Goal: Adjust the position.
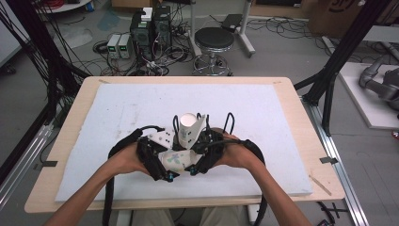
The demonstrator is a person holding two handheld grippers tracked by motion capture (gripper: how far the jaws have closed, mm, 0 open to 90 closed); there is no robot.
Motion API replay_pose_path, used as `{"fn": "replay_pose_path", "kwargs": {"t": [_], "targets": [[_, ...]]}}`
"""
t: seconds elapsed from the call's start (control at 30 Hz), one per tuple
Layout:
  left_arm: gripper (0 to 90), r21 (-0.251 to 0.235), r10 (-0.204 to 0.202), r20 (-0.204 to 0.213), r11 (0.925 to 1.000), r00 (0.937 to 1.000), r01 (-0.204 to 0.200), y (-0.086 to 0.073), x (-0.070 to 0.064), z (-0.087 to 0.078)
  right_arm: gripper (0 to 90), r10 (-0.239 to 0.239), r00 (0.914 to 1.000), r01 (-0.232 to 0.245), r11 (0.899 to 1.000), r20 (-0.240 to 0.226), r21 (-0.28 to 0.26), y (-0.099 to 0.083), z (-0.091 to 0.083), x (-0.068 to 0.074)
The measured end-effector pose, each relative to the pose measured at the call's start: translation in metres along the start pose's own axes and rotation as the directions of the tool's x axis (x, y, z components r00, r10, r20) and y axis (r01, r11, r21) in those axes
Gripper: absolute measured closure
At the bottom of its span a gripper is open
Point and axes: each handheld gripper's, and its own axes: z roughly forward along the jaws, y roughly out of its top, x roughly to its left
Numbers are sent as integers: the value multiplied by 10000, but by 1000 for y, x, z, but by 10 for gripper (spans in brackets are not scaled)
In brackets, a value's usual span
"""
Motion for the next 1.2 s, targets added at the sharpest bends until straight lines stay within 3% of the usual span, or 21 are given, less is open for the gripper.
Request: {"fn": "replay_pose_path", "kwargs": {"t": [0.2, 0.33, 0.4, 0.47, 0.5, 0.53, 0.57, 0.6, 0.63, 0.7, 0.73, 0.77, 0.87, 0.93, 1.0, 1.03, 1.07, 1.1, 1.2], "targets": [[65, -176, 171, -120, 9997, 9998, -173, -4, -1, -4, 373, 189, 9998, -188, 9998, 49, -87, -6, 1, -1], [66, -869, 274, -386, 9957, 9989, -307, -9, -2, -12, 373, 312, 9994, -307, 9988, 125, -375, -11, -2, 0], [111, -1493, 294, -544, 9881, 9981, -372, -15, -3, -18, 373, 422, 9988, -403, 9966, 250, -721, -15, -7, 1], [138, -1907, 319, -544, 9808, 9980, -417, -20, -4, -22, 373, 604, 9978, -550, 9853, 284, -1619, -25, -14, 1], [138, -2093, 316, -595, 9769, 9977, -434, -24, -5, -25, 373, 604, 9978, -550, 9853, 284, -1619, -25, -14, 1], [138, -2281, 247, -698, 9728, 9973, -401, -27, -6, -26, 373, 674, 9974, -602, 9714, 235, -2296, -32, -17, 2], [138, -2506, 138, -810, 9675, 9966, -338, -30, -6, -28, 373, 674, 9974, -602, 9714, 235, -2296, -32, -17, 2], [138, -2735, 62, -836, 9614, 9965, -290, -33, -6, -30, 373, 784, 9966, -683, 9590, 257, -2750, -38, -19, 4], [138, -2936, 22, -873, 9555, 9962, -278, -35, -6, -31, 373, 784, 9966, -683, 9590, 257, -2750, -38, -19, 4], [138, -3361, -46, -899, 9415, 9959, -260, -40, -6, -33, 372, 887, 9956, -756, 9486, 288, -3072, -44, -20, 5], [138, -3697, -97, -862, 9289, 9962, -229, -44, -7, -35, 372, 967, 9948, -804, 9392, 326, -3337, -49, -21, 7], [138, -3697, -97, -862, 9289, 9962, -229, -44, -7, -35, 372, 967, 9948, -804, 9392, 326, -3337, -49, -21, 7], [135, -4137, -293, -690, 9104, 9972, -19, -49, -8, -35, 372, 1243, 9916, -1021, 9207, 350, -3768, -58, -22, 8], [135, -4284, -374, -685, 9036, 9970, 45, -52, -9, -35, 372, 1266, 9913, -1034, 9168, 352, -3858, -60, -21, 9], [134, -4321, -416, -688, 9018, 9968, 78, -54, -9, -34, 371, 1351, 9901, -1075, 9055, 386, -4105, -65, -20, 10], [134, -4300, -441, -687, 9028, 9967, 103, -55, -9, -34, 371, 1351, 9901, -1075, 9055, 386, -4105, -65, -20, 10], [134, -4312, -500, -715, 9021, 9962, 143, -56, -9, -33, 371, 1443, 9889, -1157, 8952, 342, -4304, -68, -19, 11], [134, -4355, -516, -680, 9000, 9963, 169, -58, -9, -33, 371, 1443, 9889, -1157, 8952, 342, -4304, -68, -19, 11], [134, -4626, -548, -693, 8864, 9961, 166, -61, -9, -31, 371, 1497, 9881, -1180, 8838, 346, -4527, -72, -16, 13]]}}
